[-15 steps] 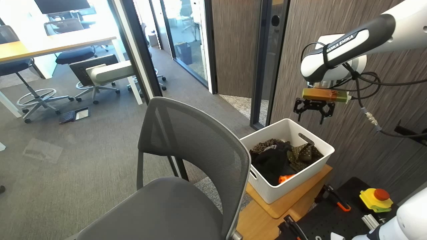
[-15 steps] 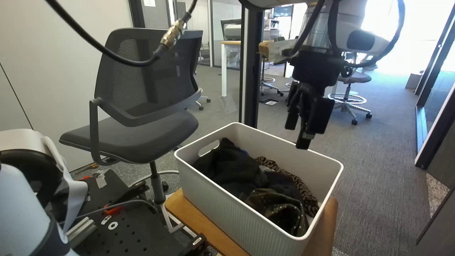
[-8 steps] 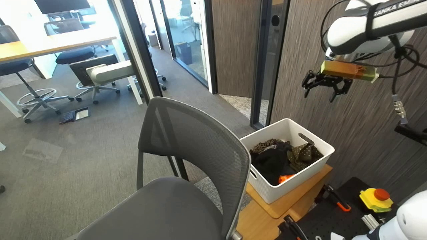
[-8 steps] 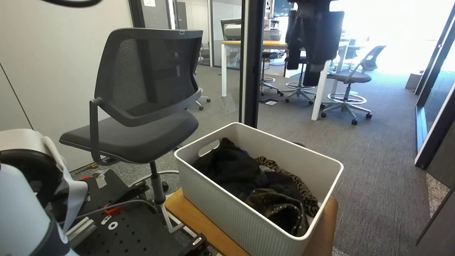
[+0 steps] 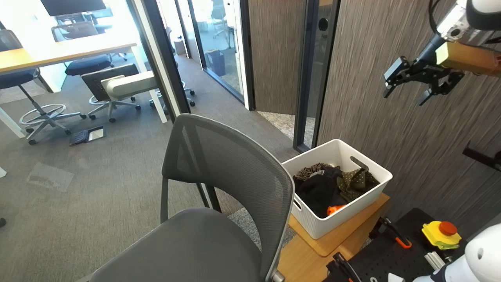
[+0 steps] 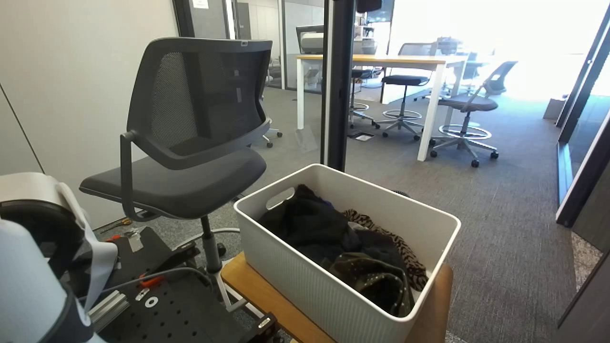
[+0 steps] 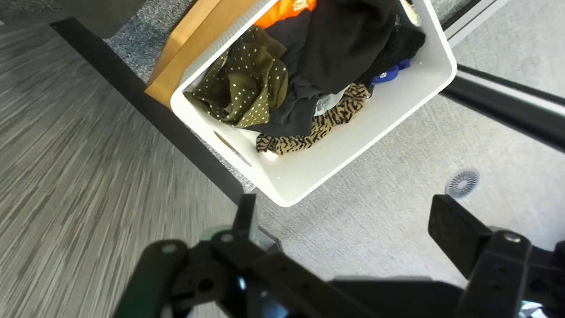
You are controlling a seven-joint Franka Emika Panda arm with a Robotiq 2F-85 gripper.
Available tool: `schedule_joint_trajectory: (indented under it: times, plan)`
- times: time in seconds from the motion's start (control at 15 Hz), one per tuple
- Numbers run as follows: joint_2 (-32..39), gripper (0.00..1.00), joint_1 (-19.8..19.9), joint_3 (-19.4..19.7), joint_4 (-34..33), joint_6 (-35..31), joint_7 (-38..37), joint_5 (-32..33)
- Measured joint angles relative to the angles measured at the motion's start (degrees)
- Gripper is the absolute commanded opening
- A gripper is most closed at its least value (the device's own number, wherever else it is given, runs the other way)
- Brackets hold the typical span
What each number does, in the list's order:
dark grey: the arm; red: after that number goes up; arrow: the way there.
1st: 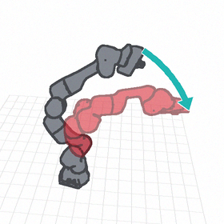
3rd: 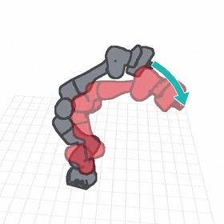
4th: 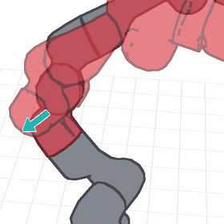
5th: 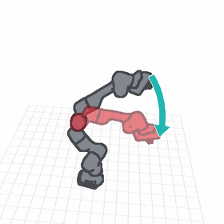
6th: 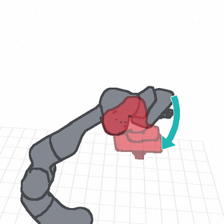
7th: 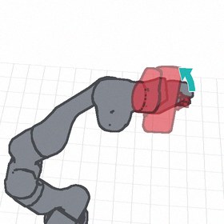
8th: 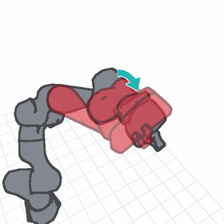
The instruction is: Pick up the sock with green and white dots from the chair's headrest and place it inside the box
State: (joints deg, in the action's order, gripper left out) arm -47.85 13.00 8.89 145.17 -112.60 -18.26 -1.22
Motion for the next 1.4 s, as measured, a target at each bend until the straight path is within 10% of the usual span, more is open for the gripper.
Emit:
schedule_joint_trajectory:
  times: [0.67,1.4]
  plan:
    - [-11.0,1.0,-6.6,-0.3,9.6,10.2,17.8,-4.5]
    - [-18.3,1.0,-1.3,-6.4,11.1,15.2,7.8,-2.0]
